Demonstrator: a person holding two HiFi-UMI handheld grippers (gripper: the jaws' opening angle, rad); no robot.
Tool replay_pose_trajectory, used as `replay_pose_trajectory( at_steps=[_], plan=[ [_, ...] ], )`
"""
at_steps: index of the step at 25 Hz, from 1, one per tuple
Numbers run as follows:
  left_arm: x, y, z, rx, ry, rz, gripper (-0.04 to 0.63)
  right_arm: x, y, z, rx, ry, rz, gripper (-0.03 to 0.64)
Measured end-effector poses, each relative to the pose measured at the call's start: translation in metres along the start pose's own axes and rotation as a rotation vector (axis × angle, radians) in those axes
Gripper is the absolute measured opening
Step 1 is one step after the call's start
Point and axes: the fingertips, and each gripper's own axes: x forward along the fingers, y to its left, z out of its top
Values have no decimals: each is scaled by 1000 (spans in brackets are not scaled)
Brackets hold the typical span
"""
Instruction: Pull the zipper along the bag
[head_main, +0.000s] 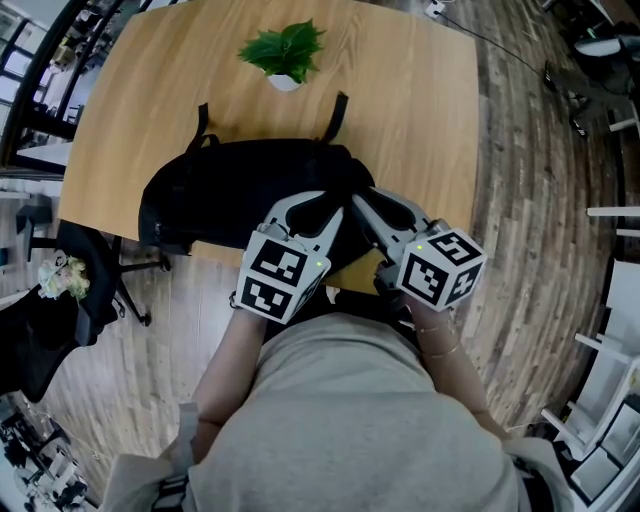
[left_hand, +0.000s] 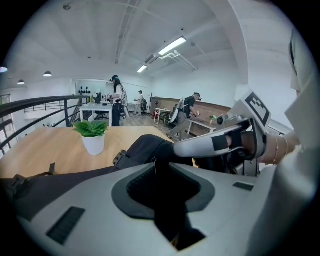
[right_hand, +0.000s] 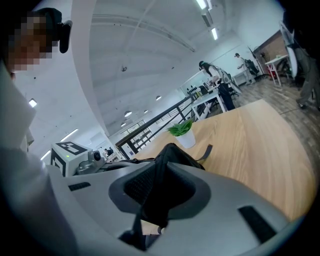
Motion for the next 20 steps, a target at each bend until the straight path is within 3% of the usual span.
replay_pose_trajectory(
  at_steps=[20],
  plan=[
    [-8, 5, -5, -278, -24, -163, 78, -1, 1, -3, -8, 8, 19, 81]
  ],
)
